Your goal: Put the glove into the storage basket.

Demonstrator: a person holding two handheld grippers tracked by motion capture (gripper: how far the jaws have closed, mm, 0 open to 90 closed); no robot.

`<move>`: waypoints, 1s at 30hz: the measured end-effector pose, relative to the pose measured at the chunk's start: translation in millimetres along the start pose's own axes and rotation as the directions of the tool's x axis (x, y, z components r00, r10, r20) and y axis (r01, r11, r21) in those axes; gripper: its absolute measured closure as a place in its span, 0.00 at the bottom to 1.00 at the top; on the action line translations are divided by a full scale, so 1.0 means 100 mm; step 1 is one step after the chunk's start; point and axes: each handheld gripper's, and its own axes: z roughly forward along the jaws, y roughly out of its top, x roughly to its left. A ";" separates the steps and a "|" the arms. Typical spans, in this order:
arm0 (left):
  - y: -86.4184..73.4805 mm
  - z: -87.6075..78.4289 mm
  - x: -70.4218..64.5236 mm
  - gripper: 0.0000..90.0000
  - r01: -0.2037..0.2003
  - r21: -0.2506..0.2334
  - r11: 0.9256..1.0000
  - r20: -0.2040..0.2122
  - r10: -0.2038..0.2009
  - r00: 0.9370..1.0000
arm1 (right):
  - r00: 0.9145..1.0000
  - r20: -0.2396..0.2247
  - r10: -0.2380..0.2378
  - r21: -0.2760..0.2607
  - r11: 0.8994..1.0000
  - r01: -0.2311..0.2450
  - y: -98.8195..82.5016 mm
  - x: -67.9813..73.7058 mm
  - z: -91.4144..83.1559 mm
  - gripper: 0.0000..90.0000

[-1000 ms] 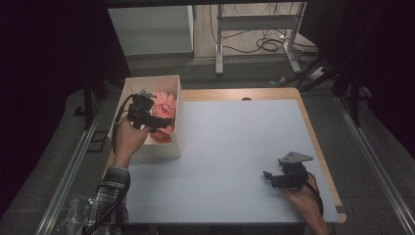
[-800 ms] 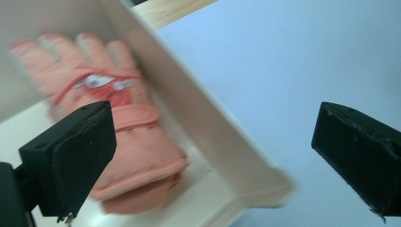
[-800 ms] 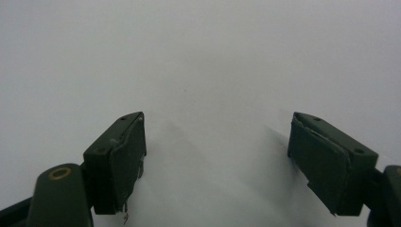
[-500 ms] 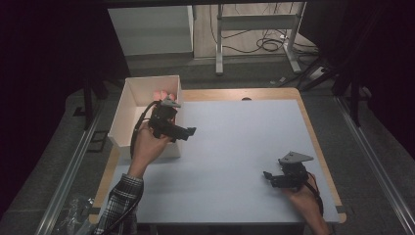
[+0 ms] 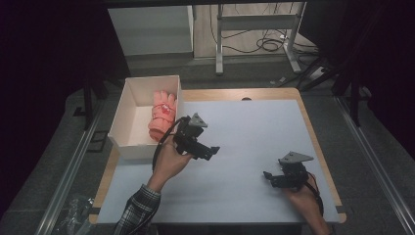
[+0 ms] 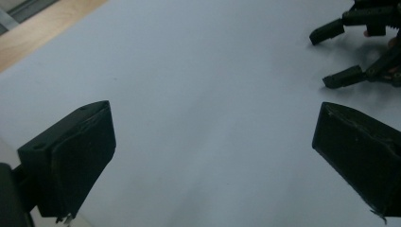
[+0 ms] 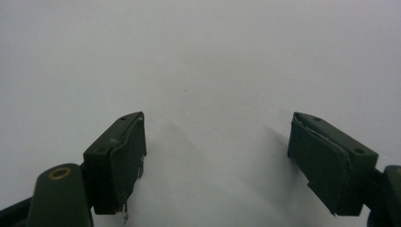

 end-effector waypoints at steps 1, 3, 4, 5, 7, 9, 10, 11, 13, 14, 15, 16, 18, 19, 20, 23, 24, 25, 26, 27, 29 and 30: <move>-0.03 0.04 -0.02 0.01 -0.001 0.004 1.000 0.005 0.001 1.000 | 1.000 0.000 0.000 0.000 1.000 0.000 0.00 0.00 0.00 0.23; -0.07 0.10 -0.05 0.01 -0.001 0.007 1.000 0.017 0.001 1.000 | 1.000 0.001 -0.002 0.001 1.000 0.002 0.00 0.00 0.00 0.23; -0.10 0.13 -0.06 0.01 -0.005 0.011 1.000 0.019 0.005 1.000 | 1.000 0.001 0.001 0.001 1.000 -0.001 0.00 0.00 0.00 0.23; -0.13 0.16 -0.08 0.01 0.000 0.012 1.000 0.022 0.000 1.000 | 1.000 0.000 0.000 0.002 1.000 0.000 0.00 0.00 0.00 0.23; -0.19 0.22 -0.10 0.01 -0.006 0.018 1.000 0.028 0.005 1.000 | 1.000 0.000 0.000 0.003 1.000 0.000 0.00 0.00 0.00 0.23; -0.27 0.28 -0.12 0.01 -0.002 0.025 1.000 0.030 0.001 1.000 | 1.000 0.001 0.000 0.003 1.000 0.000 0.00 0.00 0.00 0.23; -0.30 0.31 -0.13 0.01 -0.002 0.025 1.000 0.030 0.001 1.000 | 1.000 0.000 -0.001 0.002 1.000 0.001 0.00 0.00 0.00 0.23; -0.34 0.33 -0.13 0.01 -0.005 0.027 1.000 0.027 0.004 1.000 | 1.000 0.000 -0.002 0.005 1.000 0.002 0.00 0.00 0.00 0.23; -0.41 0.38 -0.13 0.01 -0.003 0.030 1.000 0.025 0.002 1.000 | 1.000 0.000 0.001 0.004 1.000 -0.001 0.00 0.00 0.00 0.23; -0.45 0.39 -0.13 0.01 -0.006 0.037 0.999 0.025 0.005 1.000 | 1.000 0.000 0.001 0.004 1.000 -0.001 0.00 0.00 0.00 0.23; -0.48 0.42 -0.13 0.01 -0.002 0.038 0.999 0.027 0.001 1.000 | 1.000 0.000 0.000 0.004 1.000 0.000 0.00 0.00 0.00 0.23; -0.52 0.44 -0.13 0.01 -0.006 0.043 0.999 0.028 0.005 1.000 | 1.000 0.000 0.000 0.003 1.000 0.000 0.00 0.00 0.00 0.23; -0.60 0.48 -0.13 0.01 0.000 0.047 0.999 0.025 -0.001 1.000 | 1.000 0.000 0.000 0.004 1.000 0.000 0.00 0.00 0.00 0.23; -0.64 0.50 -0.13 0.01 0.003 0.048 0.999 0.026 -0.004 1.000 | 1.000 0.000 0.000 0.004 1.000 0.000 0.00 0.00 0.00 0.23; -0.68 0.52 -0.13 0.01 0.006 0.052 0.999 0.029 -0.008 1.000 | 1.000 0.000 0.000 0.004 1.000 0.000 0.00 0.00 0.00 0.23; -0.79 0.59 -0.12 0.01 0.017 0.063 0.998 0.024 -0.019 1.000 | 1.000 0.000 0.000 0.001 1.000 0.000 0.00 0.00 0.00 0.23; -0.82 0.60 -0.12 0.01 0.016 0.070 0.997 0.014 -0.017 1.000 | 1.000 0.001 0.000 0.001 1.000 0.000 0.00 0.00 0.00 0.23; -0.84 0.62 -0.12 0.01 0.015 0.076 0.997 0.007 -0.016 1.000 | 1.000 0.001 0.000 0.001 1.000 0.000 0.00 0.00 0.00 0.23; -0.87 0.64 -0.12 0.01 0.017 0.079 0.997 0.004 -0.017 1.000 | 1.000 0.001 0.000 0.001 1.000 0.000 0.00 0.00 0.00 0.23; -0.89 0.66 -0.12 0.01 0.016 0.084 0.996 0.000 -0.016 1.000 | 1.000 0.001 0.000 0.001 1.000 0.000 0.00 0.00 0.00 0.23; -0.94 0.70 -0.12 0.01 0.020 0.095 0.995 -0.018 -0.019 1.000 | 1.000 0.001 0.000 0.001 1.000 0.000 0.00 0.00 0.00 0.23; -0.96 0.71 -0.10 0.00 0.022 0.086 0.996 -0.012 -0.021 1.000 | 1.000 0.001 0.000 0.001 1.000 0.000 0.00 0.00 0.00 0.23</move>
